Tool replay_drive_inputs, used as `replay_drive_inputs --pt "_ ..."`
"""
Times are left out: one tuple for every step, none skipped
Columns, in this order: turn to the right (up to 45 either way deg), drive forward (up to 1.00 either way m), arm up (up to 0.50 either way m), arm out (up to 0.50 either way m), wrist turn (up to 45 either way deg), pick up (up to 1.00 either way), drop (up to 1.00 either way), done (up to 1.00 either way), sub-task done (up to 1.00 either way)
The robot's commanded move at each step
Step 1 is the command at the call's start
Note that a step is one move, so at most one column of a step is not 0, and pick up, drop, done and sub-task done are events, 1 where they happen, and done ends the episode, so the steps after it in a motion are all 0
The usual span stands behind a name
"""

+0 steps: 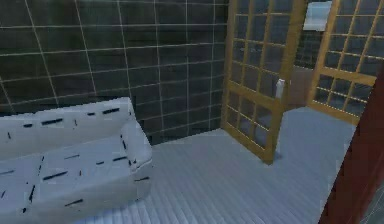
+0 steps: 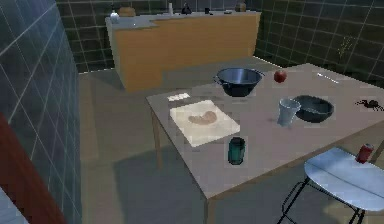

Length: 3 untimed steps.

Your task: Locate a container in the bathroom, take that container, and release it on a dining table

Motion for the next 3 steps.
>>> replay_drive_inputs --pt "3.0 0.00 0.00 0.00 0.0 0.00 0.00 0.00 0.00" --pt "0.0 0.35 0.00 0.00 0.0 0.00 0.00 0.00 0.00" --pt "24.0 0.00 0.00 0.00 0.0 0.00 0.00 0.00 0.00"
